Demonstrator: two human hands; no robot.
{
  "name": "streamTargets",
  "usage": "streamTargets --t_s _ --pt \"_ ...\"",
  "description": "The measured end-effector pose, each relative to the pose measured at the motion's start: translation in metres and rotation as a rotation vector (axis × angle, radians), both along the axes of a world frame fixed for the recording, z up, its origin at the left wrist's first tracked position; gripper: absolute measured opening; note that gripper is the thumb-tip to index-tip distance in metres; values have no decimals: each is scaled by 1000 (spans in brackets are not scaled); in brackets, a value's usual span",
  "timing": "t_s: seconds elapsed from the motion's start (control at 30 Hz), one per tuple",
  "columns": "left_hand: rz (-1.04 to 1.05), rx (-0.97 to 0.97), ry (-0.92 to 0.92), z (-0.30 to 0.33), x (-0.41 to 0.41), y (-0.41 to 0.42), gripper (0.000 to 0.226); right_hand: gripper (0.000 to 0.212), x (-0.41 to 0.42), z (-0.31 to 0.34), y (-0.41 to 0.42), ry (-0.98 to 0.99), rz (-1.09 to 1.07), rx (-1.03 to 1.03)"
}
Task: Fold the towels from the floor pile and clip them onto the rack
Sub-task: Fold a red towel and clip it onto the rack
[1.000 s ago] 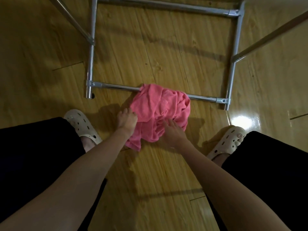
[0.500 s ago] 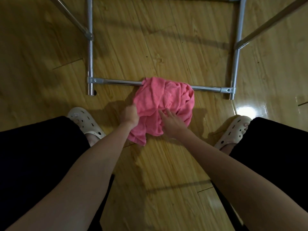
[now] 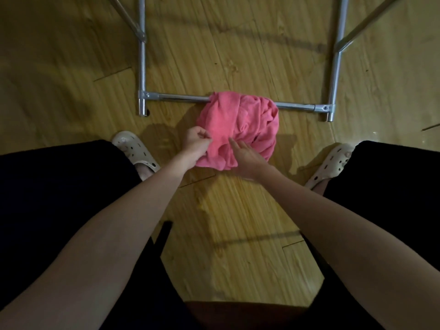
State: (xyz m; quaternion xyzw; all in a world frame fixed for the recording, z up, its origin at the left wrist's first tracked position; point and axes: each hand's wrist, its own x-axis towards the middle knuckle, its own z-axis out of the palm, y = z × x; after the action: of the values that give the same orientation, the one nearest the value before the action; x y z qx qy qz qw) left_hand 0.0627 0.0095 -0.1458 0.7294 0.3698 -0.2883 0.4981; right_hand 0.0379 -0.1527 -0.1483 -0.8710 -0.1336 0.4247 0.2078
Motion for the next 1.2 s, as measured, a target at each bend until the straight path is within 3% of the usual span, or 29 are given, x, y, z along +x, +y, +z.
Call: streamTargets --t_s 0.27,0.43,0.47,0.57,0.67,0.73,0.87,1.03,1.2 --pt "144 -139 -122 99 -13 -19 23 97 -36 51 1 -13 -263 166" --pt "277 -288 -204 161 -17 -28 20 21 -49 119 -5 -105 -451 328" --pt "338 -315 -235 174 -16 -28 21 18 -50 130 -7 -150 -489 359" --pt "561 -370 -329 213 -14 -26 26 39 -56 173 -17 -212 -573 446" --pt "570 -409 -412 252 -16 -23 25 30 -60 217 -30 -259 -605 508" --pt "506 -451 -457 277 -20 -22 22 22 -58 248 -36 -290 -643 577" --pt "279 -521 -517 322 -38 -17 19 29 -45 308 -33 -333 -782 705" --pt "-188 -187 -555 355 -71 -3 15 31 -37 359 -8 -354 -1045 807" --pt "-691 -142 -604 370 -90 14 37 31 -44 402 4 -334 -1158 858"
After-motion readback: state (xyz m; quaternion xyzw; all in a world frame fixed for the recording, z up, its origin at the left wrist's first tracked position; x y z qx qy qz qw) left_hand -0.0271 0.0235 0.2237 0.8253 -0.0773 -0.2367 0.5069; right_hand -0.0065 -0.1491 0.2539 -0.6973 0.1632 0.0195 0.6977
